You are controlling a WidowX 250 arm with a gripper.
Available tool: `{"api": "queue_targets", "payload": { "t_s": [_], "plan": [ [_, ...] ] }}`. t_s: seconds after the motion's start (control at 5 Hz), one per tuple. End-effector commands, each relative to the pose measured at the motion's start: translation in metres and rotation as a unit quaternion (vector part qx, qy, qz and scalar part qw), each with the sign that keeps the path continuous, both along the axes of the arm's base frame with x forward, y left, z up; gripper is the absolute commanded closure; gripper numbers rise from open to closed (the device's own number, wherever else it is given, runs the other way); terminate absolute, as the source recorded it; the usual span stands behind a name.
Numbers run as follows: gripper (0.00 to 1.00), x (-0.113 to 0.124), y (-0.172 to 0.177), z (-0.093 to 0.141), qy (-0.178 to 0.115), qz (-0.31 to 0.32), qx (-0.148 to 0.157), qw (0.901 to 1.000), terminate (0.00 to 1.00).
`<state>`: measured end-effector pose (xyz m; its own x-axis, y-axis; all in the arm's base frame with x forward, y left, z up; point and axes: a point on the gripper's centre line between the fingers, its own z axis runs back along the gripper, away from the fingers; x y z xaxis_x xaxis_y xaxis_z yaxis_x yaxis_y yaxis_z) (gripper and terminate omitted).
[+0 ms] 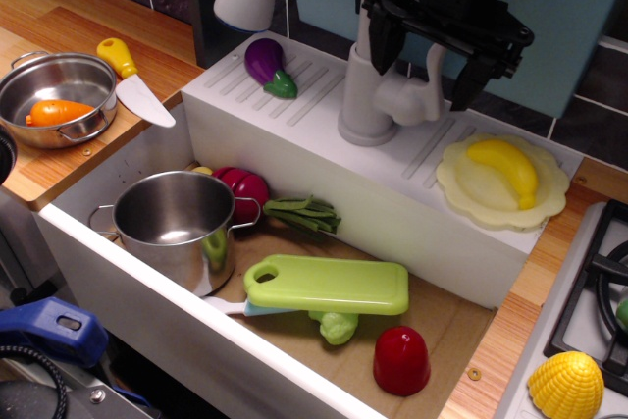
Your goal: Turn lever vertical to front
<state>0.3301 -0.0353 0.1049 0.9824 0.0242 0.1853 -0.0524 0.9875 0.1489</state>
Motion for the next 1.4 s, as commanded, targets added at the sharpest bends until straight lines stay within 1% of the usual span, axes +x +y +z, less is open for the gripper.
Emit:
{"api": "queue_targets", "payload": {
  "t_s": [0.0, 0.2, 0.4, 0.6, 0.8, 1.0, 1.2],
  "plan": [
    [0.00, 0.000, 0.000, 0.000, 0.000, 0.000, 0.000, 1.0000, 0.00],
    [0.00, 0.010, 0.003, -0.004, -0.034, -0.019, 0.001, 0.9992, 0.00],
    [0.00, 0.025, 0.008, -0.006, -0.068, -0.031, 0.013, 0.9971, 0.00],
    [0.00, 0.037, 0.009, -0.008, -0.099, -0.043, 0.040, 0.9934, 0.00],
    [0.00, 0.046, 0.011, -0.006, -0.112, -0.050, 0.044, 0.9915, 0.00],
    [0.00, 0.050, 0.012, -0.004, -0.113, -0.049, 0.039, 0.9916, 0.00],
    [1.00, 0.050, 0.008, 0.001, -0.112, -0.041, 0.030, 0.9925, 0.00]
  ]
}}
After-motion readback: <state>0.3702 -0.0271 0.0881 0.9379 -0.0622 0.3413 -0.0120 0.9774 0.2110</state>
